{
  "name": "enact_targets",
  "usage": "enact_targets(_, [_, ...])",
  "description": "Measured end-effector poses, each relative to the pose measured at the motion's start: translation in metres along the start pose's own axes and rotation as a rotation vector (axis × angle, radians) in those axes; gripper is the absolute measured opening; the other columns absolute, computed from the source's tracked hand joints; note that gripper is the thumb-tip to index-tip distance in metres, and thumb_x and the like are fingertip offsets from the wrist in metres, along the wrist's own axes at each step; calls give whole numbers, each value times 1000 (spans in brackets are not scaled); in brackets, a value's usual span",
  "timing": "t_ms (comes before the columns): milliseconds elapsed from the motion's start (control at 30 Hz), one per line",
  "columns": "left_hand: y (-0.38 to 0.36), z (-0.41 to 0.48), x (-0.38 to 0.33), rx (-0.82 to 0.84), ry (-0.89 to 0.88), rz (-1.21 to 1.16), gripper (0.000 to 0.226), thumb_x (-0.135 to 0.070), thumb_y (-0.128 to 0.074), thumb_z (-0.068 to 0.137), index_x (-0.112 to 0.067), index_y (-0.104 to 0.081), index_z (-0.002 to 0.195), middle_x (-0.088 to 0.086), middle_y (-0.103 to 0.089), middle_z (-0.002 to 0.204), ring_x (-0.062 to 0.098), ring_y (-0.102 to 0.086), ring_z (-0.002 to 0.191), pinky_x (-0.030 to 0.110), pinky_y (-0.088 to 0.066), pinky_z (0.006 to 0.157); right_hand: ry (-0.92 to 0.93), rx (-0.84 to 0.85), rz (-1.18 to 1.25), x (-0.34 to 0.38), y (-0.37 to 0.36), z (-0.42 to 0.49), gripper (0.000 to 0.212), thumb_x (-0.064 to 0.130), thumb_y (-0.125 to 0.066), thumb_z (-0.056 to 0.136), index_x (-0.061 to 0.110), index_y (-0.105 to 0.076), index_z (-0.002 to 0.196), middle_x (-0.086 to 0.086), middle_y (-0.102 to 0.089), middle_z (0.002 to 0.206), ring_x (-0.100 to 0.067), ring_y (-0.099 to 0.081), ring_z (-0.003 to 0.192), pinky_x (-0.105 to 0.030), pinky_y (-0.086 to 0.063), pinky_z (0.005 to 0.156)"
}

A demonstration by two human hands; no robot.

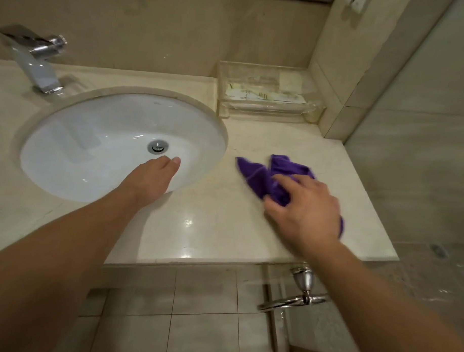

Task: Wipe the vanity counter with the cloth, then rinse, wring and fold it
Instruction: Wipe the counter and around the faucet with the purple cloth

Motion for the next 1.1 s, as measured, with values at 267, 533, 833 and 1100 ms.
enact_targets(267, [-1,4,7,11,23,-112,54,-53,-27,104,-14,-62,116,3,-65,113,27,-55,112,38,-38,94,-302,-37,-70,-74,10,23,68,65,-39,82,35,-48,143,-7,-57,136,-38,-56,116,-50,-49,96])
enact_targets(533, [-4,12,14,8,-23,2,50,-51,-28,104,-14,-62,109,6,-66,112,29,-57,111,42,-40,98,98,57,-33,29,-10,31,57,61,-45,80,37,-57,130,-1,-66,122,-30,-56,109,-41,-45,94])
enact_targets(833, [-6,13,13,55,-10,90,53,-53,-25,103,-13,-61,111,8,-64,118,29,-54,113,38,-35,91,-63,65,64,-57,18,78,50,53,-57,82,38,-61,130,-1,-69,121,-29,-62,106,-38,-54,86])
enact_targets(1100, [-6,12,10,54,-25,75,52,-52,-26,104,-13,-60,111,8,-64,119,29,-55,115,39,-37,94,-268,-12,7,-95,15,67,41,52,-48,86,29,-59,118,-2,-66,96,-29,-61,83,-43,-56,75])
Point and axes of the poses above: each hand's wrist, its own z-axis towards the middle knuckle, its own y-axis out of the back of the hand, x = y × z, the point moved 2 cm from there along z, towards the middle knuckle
